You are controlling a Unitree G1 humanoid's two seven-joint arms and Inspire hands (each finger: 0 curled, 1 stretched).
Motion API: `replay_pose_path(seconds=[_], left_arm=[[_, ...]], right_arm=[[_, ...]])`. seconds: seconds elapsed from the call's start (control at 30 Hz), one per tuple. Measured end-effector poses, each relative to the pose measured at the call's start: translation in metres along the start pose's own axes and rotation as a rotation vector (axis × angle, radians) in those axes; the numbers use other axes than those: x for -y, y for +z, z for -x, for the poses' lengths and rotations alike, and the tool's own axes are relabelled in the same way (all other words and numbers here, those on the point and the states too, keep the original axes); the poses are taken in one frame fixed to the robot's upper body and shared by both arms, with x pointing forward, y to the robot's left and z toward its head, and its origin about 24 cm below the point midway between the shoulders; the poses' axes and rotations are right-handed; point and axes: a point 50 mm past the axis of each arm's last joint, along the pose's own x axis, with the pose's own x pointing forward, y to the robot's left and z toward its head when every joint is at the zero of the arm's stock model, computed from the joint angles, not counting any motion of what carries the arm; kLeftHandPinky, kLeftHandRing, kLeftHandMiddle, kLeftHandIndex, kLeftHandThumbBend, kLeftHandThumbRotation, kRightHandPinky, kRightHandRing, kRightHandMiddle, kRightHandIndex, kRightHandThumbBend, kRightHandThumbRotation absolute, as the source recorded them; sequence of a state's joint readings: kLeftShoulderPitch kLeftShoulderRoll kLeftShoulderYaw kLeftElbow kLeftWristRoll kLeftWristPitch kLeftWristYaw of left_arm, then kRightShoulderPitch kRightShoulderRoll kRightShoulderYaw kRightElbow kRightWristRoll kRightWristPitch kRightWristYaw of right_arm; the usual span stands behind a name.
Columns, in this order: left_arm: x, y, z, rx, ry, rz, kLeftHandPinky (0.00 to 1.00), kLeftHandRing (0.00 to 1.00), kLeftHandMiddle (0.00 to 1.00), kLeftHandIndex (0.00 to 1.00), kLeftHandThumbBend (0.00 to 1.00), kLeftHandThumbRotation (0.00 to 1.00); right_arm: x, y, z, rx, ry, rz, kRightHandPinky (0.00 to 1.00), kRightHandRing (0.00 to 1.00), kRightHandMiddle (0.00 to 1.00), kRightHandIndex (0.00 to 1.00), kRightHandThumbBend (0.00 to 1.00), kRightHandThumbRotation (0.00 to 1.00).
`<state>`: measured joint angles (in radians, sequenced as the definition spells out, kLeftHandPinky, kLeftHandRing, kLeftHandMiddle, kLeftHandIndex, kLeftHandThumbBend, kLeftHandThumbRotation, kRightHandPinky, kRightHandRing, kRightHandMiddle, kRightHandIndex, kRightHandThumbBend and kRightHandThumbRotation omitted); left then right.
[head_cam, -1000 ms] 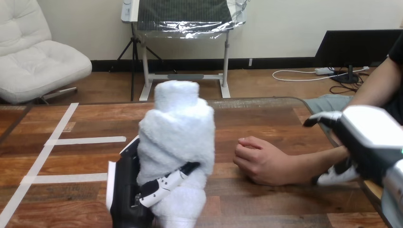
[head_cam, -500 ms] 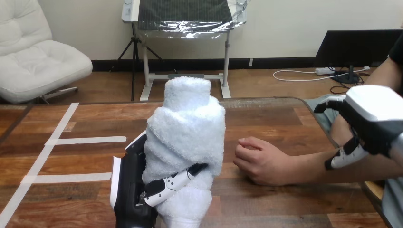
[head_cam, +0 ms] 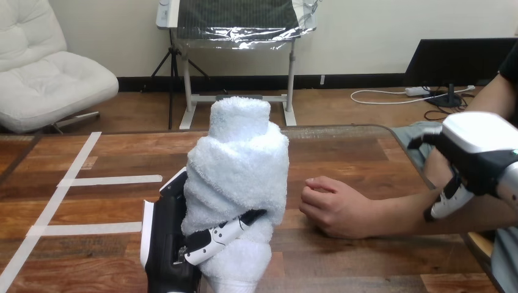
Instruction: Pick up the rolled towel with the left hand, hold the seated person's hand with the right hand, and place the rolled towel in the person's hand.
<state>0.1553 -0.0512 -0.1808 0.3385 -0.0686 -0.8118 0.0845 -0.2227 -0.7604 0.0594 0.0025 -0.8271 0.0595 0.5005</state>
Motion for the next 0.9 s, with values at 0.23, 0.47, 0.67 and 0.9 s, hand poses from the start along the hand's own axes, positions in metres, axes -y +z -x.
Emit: replay_pose_path(seconds=[0.23, 0.47, 0.67, 0.9], left_arm=[[0.000, 0.000, 0.000, 0.001, 0.000, 0.000, 0.25, 0.33, 0.40, 0.49, 0.62, 0.01], [0.000, 0.000, 0.000, 0.002, 0.000, 0.002, 0.25, 0.33, 0.40, 0.49, 0.62, 0.00], [0.000, 0.000, 0.000, 0.002, 0.002, 0.000, 0.25, 0.33, 0.40, 0.49, 0.62, 0.00], [0.000, 0.000, 0.000, 0.002, 0.010, -0.001, 0.24, 0.33, 0.40, 0.49, 0.61, 0.00]], right_arm=[[-0.009, 0.001, -0.007, 0.002, 0.074, 0.009, 0.86, 0.91, 0.91, 0.86, 0.82, 0.04], [-0.016, 0.003, -0.014, 0.014, 0.148, 0.025, 0.89, 0.93, 0.93, 0.88, 0.79, 0.08], [-0.019, 0.006, -0.019, 0.031, 0.193, 0.040, 0.91, 0.94, 0.95, 0.89, 0.77, 0.11], [-0.020, 0.007, -0.025, 0.039, 0.229, 0.051, 0.92, 0.95, 0.95, 0.89, 0.77, 0.12]])
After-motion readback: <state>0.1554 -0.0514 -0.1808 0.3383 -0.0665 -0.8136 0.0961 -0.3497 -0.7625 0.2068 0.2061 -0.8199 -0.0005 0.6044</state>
